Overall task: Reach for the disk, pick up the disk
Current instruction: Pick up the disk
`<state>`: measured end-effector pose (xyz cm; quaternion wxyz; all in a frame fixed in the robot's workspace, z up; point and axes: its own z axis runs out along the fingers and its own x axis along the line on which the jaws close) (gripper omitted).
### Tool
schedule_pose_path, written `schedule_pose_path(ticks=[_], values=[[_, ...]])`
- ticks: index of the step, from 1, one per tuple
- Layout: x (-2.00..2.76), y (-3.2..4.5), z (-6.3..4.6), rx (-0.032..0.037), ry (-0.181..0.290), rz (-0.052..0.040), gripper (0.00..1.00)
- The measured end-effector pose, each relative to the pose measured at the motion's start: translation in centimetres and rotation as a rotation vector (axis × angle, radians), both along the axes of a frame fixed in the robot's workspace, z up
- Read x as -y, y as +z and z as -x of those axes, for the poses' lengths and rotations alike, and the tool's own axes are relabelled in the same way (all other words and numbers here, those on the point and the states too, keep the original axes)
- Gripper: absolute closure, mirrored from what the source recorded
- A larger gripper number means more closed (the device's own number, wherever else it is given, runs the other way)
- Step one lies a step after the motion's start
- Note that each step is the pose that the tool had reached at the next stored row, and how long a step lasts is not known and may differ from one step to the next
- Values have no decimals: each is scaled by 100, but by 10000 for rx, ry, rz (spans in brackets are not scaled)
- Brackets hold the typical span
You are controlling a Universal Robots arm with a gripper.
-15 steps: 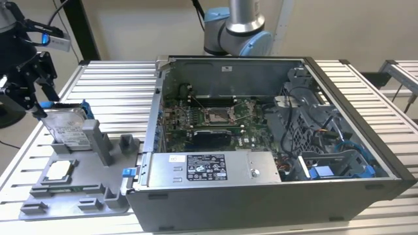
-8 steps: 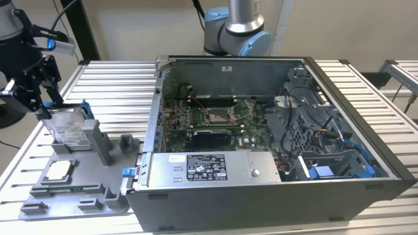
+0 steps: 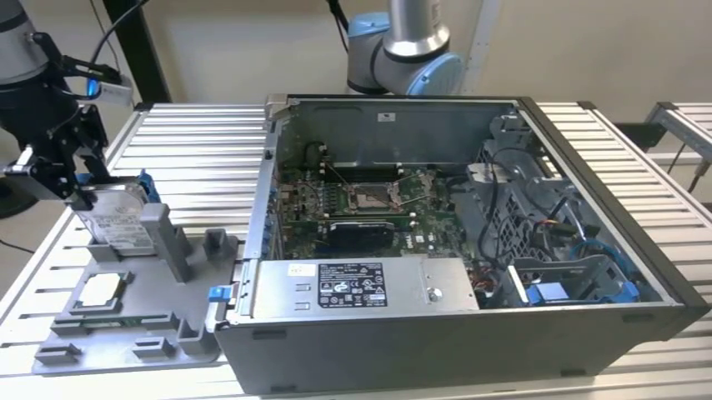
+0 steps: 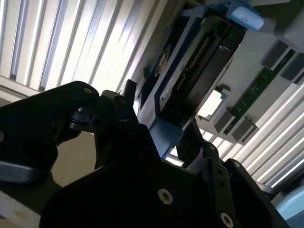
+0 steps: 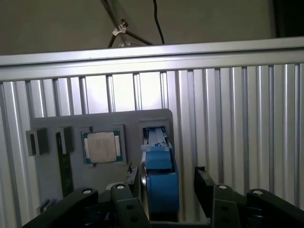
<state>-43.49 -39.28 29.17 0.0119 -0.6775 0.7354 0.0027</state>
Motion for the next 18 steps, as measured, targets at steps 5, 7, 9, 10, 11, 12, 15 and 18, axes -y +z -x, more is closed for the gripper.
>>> schedule_pose_path(ticks=[5, 7, 9, 10, 11, 12, 15, 18], values=[[2, -93, 17, -9, 0, -1, 0], [3, -127, 24, -14, 0, 0, 0], [3, -164, 29, -19, 0, 0, 0], [3, -183, 31, -21, 0, -1, 0], [3, -200, 32, -25, 0, -1, 0], [3, -220, 32, -28, 0, -1, 0], [3, -238, 33, -32, 4, 0, 0], [2, -238, 33, -32, 4, 0, 0]])
